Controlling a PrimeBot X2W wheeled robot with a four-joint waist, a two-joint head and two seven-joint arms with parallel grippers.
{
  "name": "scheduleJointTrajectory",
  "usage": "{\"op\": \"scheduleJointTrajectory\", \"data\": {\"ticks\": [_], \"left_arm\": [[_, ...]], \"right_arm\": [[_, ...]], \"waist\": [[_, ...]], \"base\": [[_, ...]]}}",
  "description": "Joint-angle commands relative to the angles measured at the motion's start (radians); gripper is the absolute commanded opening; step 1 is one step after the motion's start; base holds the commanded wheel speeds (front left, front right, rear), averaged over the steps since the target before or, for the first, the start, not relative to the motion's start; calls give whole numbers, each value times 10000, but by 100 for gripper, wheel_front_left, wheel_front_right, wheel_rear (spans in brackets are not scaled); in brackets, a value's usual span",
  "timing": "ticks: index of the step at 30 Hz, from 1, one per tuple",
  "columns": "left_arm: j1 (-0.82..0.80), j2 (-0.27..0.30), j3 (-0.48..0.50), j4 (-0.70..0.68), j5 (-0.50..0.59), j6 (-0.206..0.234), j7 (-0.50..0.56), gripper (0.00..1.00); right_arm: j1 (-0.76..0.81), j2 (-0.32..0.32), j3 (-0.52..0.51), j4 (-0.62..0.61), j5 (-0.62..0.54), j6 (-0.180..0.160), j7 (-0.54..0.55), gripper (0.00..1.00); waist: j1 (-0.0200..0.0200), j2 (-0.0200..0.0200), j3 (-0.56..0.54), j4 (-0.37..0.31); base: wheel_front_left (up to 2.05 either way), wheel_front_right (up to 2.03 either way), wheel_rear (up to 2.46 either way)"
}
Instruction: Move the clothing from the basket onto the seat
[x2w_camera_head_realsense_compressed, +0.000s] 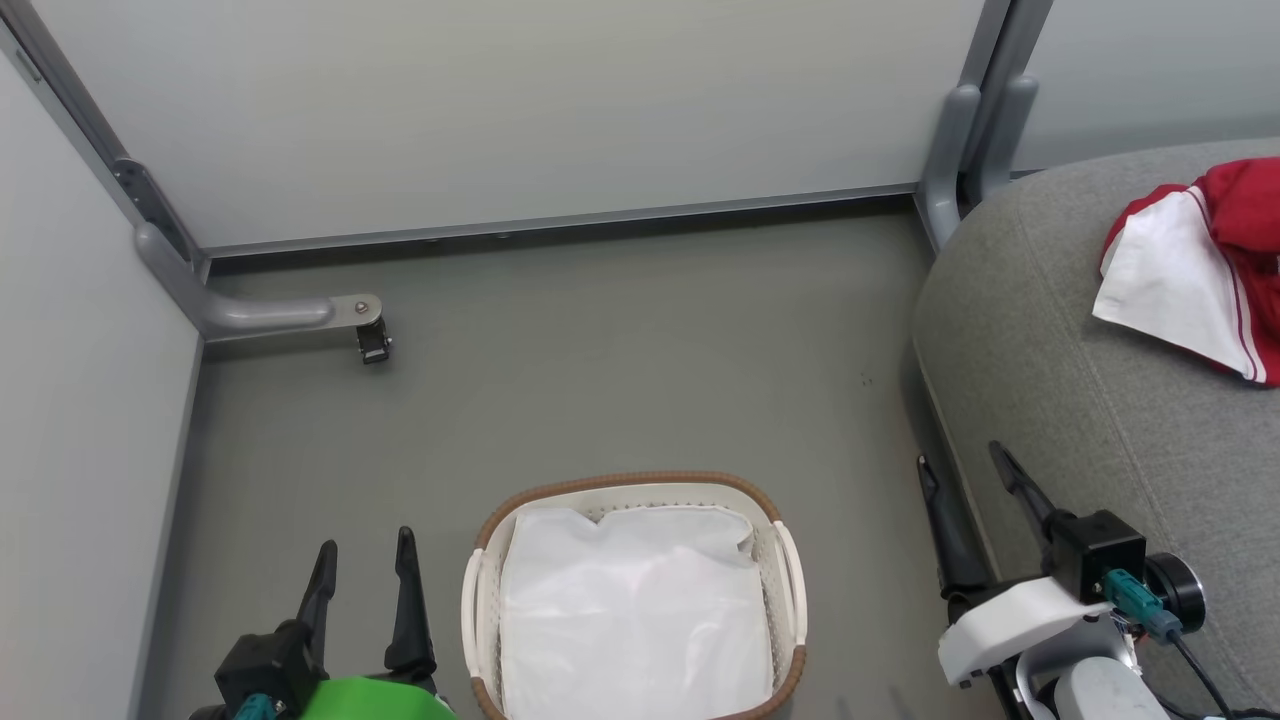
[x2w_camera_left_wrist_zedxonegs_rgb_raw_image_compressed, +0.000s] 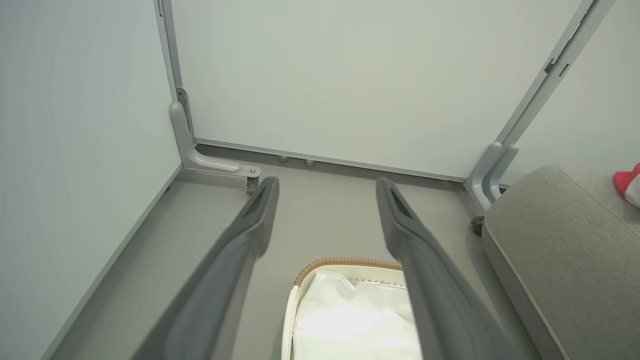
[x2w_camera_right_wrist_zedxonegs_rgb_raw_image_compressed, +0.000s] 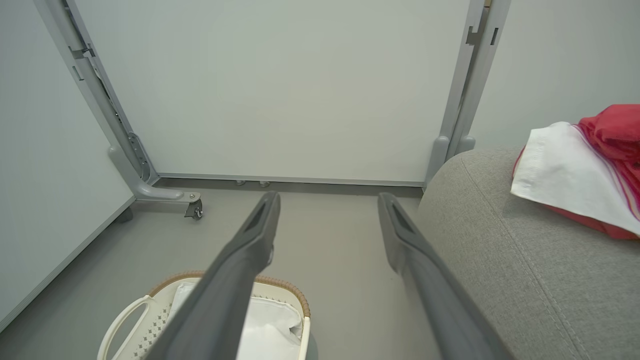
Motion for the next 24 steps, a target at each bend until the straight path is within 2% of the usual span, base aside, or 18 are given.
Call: {"op": "scheduleJointTrajectory", "data": {"ticks": [1,24], "left_arm": [[34,-43,36,28,92,-68,-1,100],[270,-153,225,127,191,-231,-3,100]], "right_arm": [[113,-42,6,32,39,-15,-47,100],[265,-40,29,55,137,-15,-47,100]], "waist": [[1,0,-26,33],[1,0,-296,113]], "base": [[0,0,0],[0,0,0]]}}
